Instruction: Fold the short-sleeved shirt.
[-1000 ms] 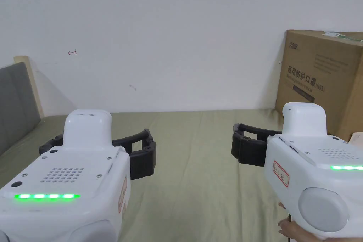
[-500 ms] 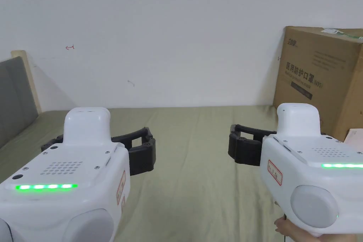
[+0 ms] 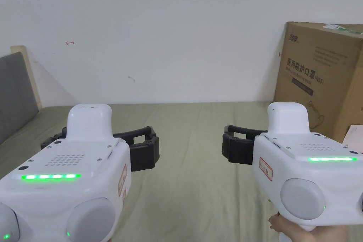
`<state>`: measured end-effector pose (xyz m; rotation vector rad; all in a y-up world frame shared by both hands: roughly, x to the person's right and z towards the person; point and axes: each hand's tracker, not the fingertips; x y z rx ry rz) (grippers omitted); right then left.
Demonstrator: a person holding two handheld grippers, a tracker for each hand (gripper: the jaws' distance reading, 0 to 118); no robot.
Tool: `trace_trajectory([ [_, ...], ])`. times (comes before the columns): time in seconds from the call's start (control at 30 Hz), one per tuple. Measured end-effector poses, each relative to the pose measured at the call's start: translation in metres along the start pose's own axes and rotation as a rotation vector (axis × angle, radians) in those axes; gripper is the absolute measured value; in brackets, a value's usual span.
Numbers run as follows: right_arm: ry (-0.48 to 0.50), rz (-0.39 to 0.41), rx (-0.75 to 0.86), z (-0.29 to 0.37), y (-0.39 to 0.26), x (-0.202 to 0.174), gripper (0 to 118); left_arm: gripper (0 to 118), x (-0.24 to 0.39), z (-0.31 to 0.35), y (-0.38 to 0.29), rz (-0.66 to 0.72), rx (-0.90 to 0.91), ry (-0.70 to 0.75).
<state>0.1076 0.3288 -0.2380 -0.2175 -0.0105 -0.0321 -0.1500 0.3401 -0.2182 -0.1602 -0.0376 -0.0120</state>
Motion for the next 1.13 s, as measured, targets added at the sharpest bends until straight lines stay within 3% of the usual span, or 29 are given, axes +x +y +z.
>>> trace_trajectory([
  [1.13,0.001,0.018,-0.018,-0.006,-0.005,-0.009,114,117,-0.003,-0.009,0.002,0.004,0.011,-0.002],
])
